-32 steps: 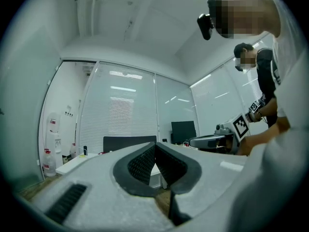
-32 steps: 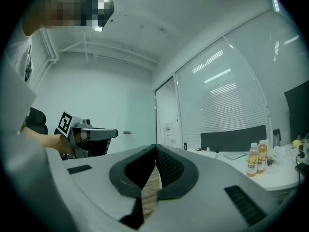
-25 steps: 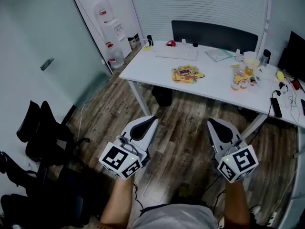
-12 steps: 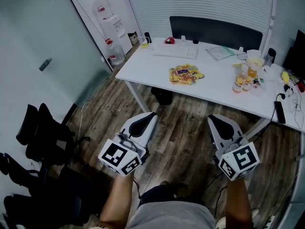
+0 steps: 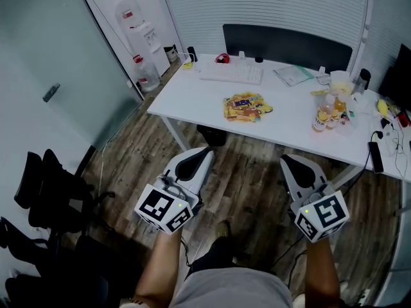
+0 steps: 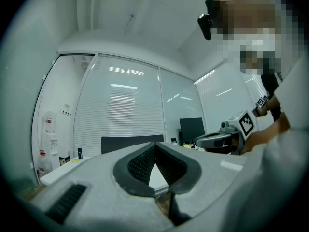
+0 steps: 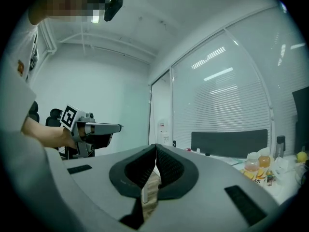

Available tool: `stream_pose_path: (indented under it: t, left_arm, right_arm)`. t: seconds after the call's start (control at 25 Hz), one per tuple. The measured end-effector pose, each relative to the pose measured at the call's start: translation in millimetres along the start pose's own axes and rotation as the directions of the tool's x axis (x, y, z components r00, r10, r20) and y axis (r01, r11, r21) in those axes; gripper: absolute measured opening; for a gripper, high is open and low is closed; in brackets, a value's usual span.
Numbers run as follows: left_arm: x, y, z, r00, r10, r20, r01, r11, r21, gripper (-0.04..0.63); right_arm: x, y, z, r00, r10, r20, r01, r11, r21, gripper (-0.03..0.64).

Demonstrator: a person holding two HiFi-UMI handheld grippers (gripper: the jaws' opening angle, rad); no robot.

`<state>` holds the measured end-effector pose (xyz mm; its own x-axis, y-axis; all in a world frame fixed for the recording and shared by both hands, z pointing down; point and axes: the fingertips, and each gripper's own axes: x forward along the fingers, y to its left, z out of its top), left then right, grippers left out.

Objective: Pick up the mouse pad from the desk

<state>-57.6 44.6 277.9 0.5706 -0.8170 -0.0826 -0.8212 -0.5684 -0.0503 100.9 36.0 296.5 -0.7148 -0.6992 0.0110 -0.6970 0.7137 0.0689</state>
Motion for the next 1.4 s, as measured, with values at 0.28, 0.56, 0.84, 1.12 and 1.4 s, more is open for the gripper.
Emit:
stream_pose_path:
  t: [0.28, 0.56, 0.84, 1.12, 1.4]
  left_arm:
    - [33, 57, -13, 0.999, -0.035, -0.009, 0.035, 0.999, 0.013, 0.015]
    - [62, 112, -24, 0.995, -0.098, -0.016, 0.098, 0.995, 0.013, 0.015]
    - [84, 161, -40, 0.99, -0.138, -0.028, 0.138, 0.99, 0.007, 0.015]
    - [107, 196, -52, 0.984, -0.173, -0.034, 0.173, 0.985, -0.005, 0.015]
    - [126, 206, -60, 0.979, -0.201, -0.03, 0.2, 0.979, -0.021, 0.015]
  right_arm:
    - [58, -18, -3, 0.999, -0.035, -0.027, 0.035, 0.999, -0.012, 0.012]
    - [113, -33, -2, 0.995, -0.088, -0.052, 0.087, 0.996, -0.014, 0.012]
    - [165, -43, -12, 0.989, -0.121, -0.079, 0.121, 0.993, -0.01, 0.012]
    - [198, -54, -21, 0.982, -0.159, -0.106, 0.159, 0.987, -0.006, 0.012]
    - [204, -70, -26, 0.973, -0.195, -0.12, 0.196, 0.981, -0.001, 0.012]
